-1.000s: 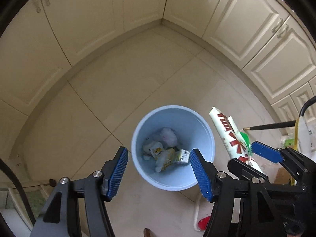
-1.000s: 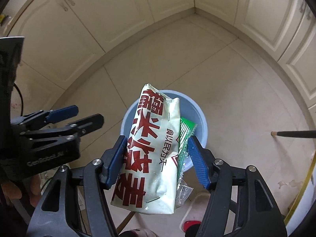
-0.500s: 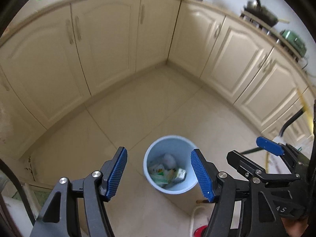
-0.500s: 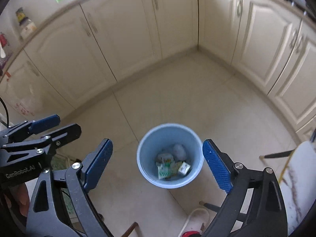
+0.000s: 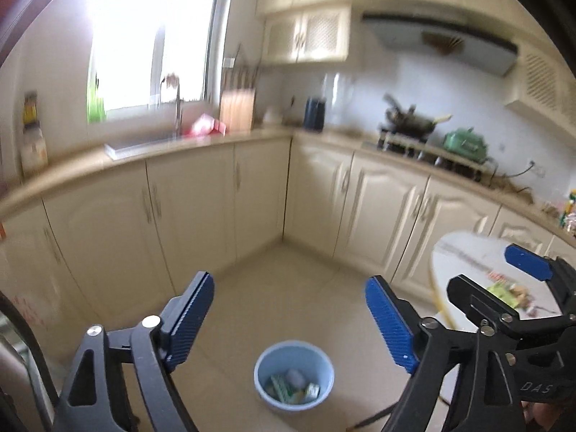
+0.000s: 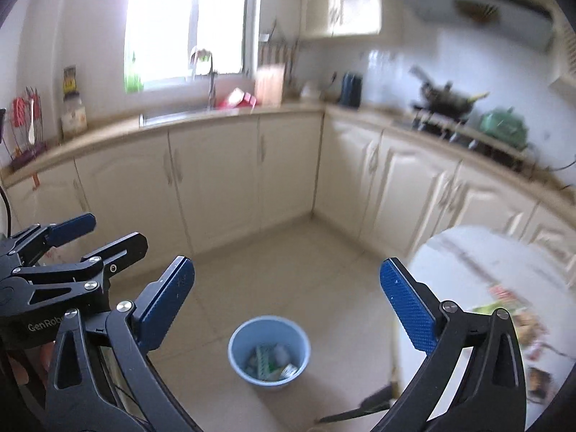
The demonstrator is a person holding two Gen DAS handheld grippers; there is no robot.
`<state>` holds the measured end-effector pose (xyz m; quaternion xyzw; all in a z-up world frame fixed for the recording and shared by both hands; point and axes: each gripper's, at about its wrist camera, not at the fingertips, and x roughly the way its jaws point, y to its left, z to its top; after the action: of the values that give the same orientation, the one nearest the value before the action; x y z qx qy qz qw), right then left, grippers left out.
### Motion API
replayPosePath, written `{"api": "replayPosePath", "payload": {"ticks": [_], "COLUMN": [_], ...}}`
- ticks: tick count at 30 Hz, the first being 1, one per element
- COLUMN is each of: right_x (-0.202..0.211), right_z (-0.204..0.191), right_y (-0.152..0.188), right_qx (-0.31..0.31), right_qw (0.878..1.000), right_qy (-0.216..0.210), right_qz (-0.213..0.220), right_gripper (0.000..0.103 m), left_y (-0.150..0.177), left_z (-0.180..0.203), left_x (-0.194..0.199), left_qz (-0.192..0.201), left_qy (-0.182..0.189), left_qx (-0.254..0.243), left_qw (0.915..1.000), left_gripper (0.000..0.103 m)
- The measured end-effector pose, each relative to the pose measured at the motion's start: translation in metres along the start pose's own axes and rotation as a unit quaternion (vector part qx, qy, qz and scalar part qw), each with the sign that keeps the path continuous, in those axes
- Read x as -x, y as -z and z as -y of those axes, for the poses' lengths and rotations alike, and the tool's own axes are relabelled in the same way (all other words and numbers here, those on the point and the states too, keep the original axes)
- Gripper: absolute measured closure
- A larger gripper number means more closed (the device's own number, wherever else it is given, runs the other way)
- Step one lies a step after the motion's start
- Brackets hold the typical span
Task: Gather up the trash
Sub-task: 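Return both tools toward the table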
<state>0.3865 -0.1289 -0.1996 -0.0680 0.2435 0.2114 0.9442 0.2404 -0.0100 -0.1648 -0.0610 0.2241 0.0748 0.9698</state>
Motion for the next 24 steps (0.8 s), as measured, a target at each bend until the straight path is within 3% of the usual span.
{"api": "replayPosePath", "payload": {"ticks": [5,11,20,24], "right_x": [0.087,0.17,0.261,0.289], "right_z": [0.002,0.008,0.023,0.035], "right_y": [-0.013,-0.014,0.002,0.007], "right_qx": [0.005,-0.005,-0.022,-0.03], "right_qw": [0.997,0.989,0.973,0.966], "right_qy": [0.046,0.086,0.151,0.172], "right_qz": [0.063,0.117,0.172,0.188], "right_gripper": [0.0,0.0,0.0,0.0], "left_y": [0.047,0.115,0.188,0.201], "left_z": [0.039,0.038,0.069,0.079], "left_x": [0.091,0.176,0.246,0.264], "left_qz": [0.075,0.134,0.196,0.207], "left_qy": [0.019,0.03,0.048,0.059], "left_qx": [-0.017,-0.033,-0.055,-0.064], "left_qw": [0.9968,0.99,0.9778,0.9744], "left_gripper": [0.012,0.004,0.001,0.001]}}
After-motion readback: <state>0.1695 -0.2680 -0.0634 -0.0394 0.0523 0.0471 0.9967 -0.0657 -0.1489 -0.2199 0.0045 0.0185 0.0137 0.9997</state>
